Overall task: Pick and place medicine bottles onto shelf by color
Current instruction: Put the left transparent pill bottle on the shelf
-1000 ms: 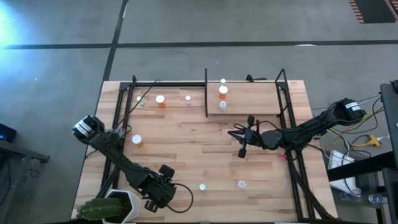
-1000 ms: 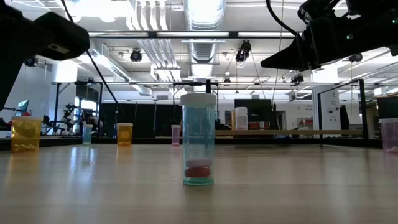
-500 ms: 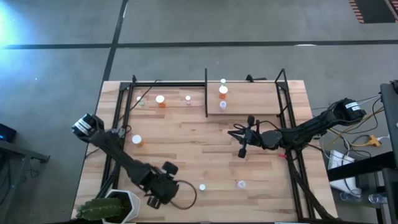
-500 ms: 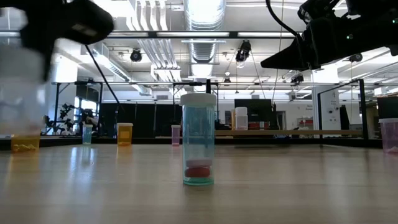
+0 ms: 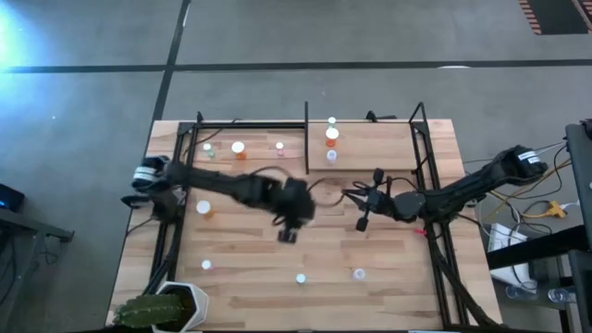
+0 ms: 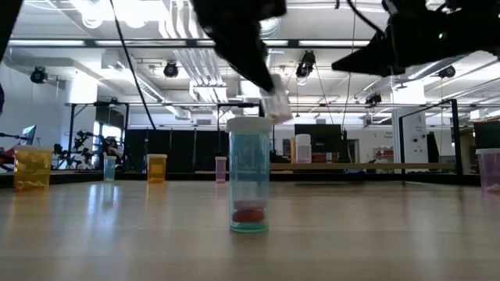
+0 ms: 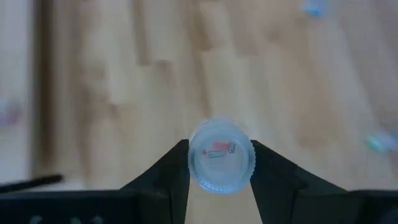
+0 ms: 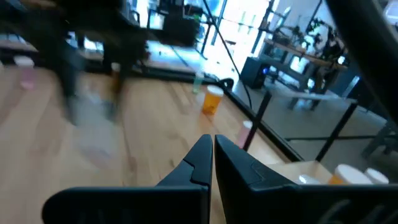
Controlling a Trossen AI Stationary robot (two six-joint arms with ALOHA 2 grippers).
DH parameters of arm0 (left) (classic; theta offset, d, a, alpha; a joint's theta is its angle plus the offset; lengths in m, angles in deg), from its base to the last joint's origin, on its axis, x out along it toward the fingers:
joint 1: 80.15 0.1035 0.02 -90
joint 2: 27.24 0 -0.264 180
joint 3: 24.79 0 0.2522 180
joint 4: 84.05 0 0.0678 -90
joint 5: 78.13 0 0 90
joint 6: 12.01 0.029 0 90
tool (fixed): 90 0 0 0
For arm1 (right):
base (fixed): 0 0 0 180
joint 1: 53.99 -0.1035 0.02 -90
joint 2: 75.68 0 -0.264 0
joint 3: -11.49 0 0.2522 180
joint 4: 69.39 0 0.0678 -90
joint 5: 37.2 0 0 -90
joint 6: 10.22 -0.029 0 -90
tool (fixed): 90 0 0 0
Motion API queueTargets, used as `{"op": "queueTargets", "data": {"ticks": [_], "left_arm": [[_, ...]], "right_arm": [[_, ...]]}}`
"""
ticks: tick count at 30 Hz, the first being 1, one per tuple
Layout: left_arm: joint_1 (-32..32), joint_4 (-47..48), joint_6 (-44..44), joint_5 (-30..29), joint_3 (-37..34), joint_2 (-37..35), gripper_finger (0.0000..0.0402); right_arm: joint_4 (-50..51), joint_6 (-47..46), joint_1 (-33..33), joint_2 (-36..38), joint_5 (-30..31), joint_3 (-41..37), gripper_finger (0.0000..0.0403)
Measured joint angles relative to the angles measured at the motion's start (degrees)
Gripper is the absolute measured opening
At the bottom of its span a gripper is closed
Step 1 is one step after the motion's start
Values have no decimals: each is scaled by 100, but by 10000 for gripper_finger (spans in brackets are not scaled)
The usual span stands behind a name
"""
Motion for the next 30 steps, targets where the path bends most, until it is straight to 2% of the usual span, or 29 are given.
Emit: {"op": "queueTargets", "data": {"ticks": [5,10,14,21,25,30], "left_arm": [[413,57,317,18,740,834,117],[629,77,501,69,1196,1449,117],[790,30,638,107,1295,1691,117],[1040,-1,673,200,1233,1703,117],[1112,-153,672,750,1122,1696,127],[1133,-155,673,763,1017,1703,131]], "right_arm": [[64,152,-291,525,717,-2,9],[299,173,-545,980,1434,-2,9],[413,177,-651,1179,1451,-2,9],[454,186,-667,1168,1449,-2,9],[462,173,-667,1125,1447,-2,9],[477,173,-668,1110,1445,-4,9]]}}
